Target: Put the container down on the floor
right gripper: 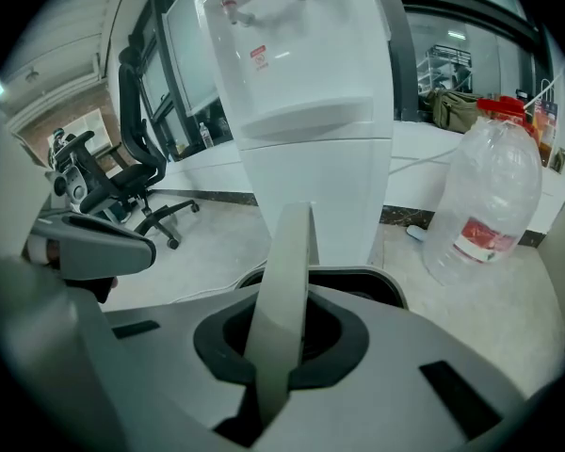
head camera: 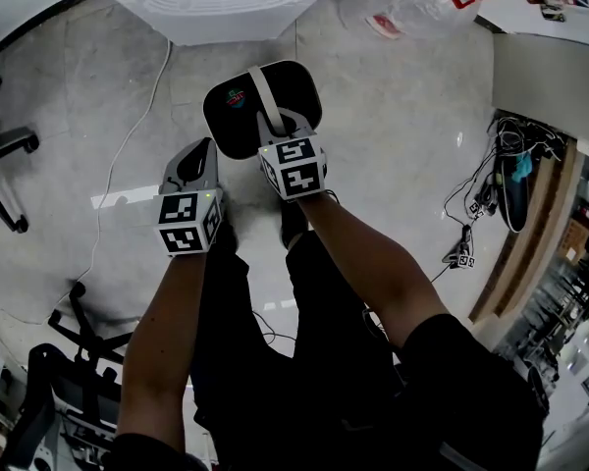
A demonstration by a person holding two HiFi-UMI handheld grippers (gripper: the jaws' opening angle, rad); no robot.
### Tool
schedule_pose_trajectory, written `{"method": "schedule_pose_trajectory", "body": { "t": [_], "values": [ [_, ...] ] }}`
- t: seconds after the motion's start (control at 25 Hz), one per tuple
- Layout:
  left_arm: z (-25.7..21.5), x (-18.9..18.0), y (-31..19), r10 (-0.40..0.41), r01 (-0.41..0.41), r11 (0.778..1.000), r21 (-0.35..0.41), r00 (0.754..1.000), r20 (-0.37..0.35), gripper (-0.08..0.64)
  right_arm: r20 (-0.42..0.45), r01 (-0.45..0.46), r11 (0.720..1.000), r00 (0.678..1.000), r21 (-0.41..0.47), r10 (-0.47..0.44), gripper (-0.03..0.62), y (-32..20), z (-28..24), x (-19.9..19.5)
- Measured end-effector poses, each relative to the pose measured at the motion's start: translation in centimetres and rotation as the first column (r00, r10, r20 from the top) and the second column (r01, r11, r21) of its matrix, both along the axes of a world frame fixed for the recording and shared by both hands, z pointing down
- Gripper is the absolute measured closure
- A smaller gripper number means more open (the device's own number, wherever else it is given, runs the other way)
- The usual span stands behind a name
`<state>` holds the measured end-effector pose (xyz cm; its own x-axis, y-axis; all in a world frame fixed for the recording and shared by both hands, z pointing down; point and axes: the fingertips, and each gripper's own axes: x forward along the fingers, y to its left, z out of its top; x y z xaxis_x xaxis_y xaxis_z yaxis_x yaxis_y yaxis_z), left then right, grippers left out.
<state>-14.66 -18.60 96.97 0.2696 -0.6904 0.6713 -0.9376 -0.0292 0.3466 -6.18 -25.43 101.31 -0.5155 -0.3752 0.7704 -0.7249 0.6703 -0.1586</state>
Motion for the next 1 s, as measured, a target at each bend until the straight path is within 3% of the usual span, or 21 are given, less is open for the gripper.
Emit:
{"method": "schedule_pose_trajectory", "body": {
  "t": [0.28,0.32,0.4,0.72,1.0],
  "values": [
    [-0.2,-0.3,0.8,-0.037,0.038,0.999,-0.024,0.999,0.016,0.554,0.000,0.040,0.999,0.999,-0.008,-0.040,0.581,0.5,-0.3,0.1],
    [-0.3,-0.3,0.9,-0.042,0.042,0.999,-0.027,0.999,0.014,0.554,0.007,0.037,0.999,0.999,-0.018,-0.036,0.566,0.6,-0.3,0.1],
    [-0.7,-0.2,1.1,-0.045,0.045,0.998,-0.031,0.999,0.012,0.554,0.020,0.025,0.999,1.000,-0.029,-0.025,0.474,0.5,-0.6,0.2],
    [-2.0,0.2,2.2,-0.041,0.042,0.997,-0.061,0.999,0.018,0.554,0.010,0.033,0.999,0.999,-0.043,-0.033,0.448,0.8,-2.1,1.1],
    [-5.5,0.8,3.2,0.019,-0.017,0.999,-0.051,0.999,0.034,0.554,0.014,0.042,0.999,0.999,-0.033,-0.041,0.434,0.7,-5.5,2.2]
  ]
}}
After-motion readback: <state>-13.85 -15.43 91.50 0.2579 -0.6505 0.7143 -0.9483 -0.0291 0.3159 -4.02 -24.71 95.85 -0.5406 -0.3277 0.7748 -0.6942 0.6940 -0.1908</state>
